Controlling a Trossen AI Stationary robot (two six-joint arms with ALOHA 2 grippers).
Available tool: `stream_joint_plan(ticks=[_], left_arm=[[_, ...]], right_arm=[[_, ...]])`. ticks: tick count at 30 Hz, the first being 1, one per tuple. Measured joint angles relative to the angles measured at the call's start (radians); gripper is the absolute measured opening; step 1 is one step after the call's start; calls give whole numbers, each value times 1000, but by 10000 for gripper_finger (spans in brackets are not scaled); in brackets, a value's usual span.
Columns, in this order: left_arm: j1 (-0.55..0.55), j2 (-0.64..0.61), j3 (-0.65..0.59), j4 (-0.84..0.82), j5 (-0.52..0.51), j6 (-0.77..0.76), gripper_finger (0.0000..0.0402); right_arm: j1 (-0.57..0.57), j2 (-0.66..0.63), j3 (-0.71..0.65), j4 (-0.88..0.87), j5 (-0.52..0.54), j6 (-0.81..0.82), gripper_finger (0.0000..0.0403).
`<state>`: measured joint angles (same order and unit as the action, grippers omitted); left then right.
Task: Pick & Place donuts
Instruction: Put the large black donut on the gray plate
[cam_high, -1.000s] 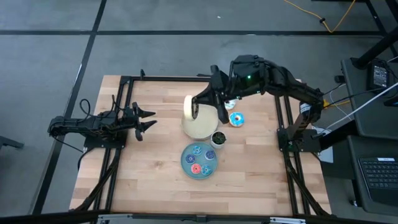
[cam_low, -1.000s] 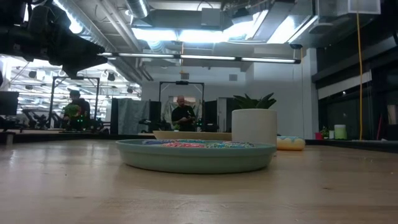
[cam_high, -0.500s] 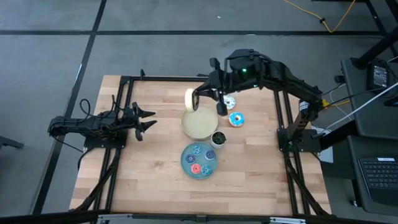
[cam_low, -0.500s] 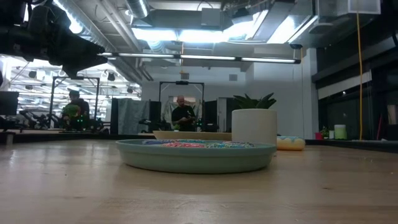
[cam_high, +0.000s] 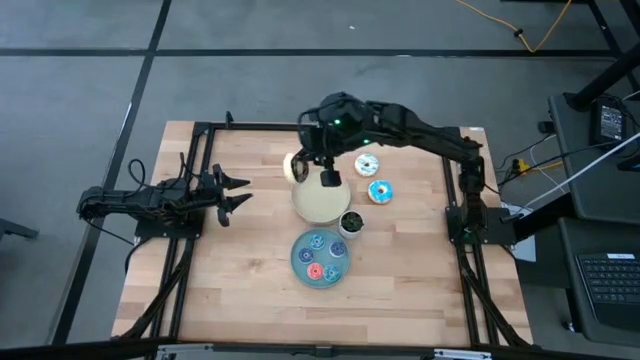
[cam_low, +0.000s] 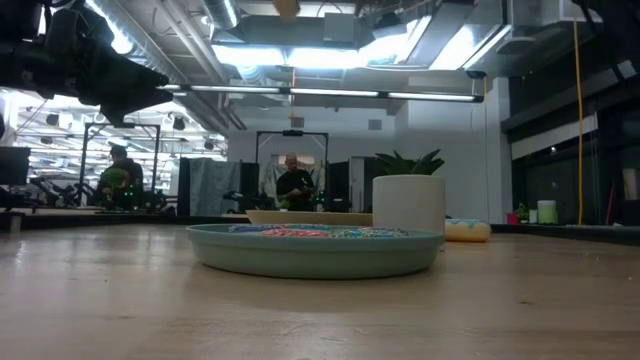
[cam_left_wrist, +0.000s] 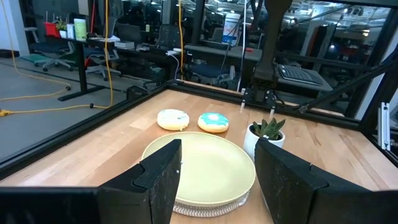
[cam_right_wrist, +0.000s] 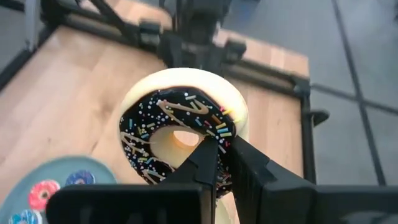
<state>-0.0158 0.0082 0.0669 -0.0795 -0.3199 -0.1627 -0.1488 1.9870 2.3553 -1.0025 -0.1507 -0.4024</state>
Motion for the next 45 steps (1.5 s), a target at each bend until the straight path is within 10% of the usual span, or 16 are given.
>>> stream_joint_plan(ticks=[45], left_arm=[[0, 0, 0, 0, 0, 0, 196]], right_arm=[[-62, 463, 1, -351, -19, 4, 35]])
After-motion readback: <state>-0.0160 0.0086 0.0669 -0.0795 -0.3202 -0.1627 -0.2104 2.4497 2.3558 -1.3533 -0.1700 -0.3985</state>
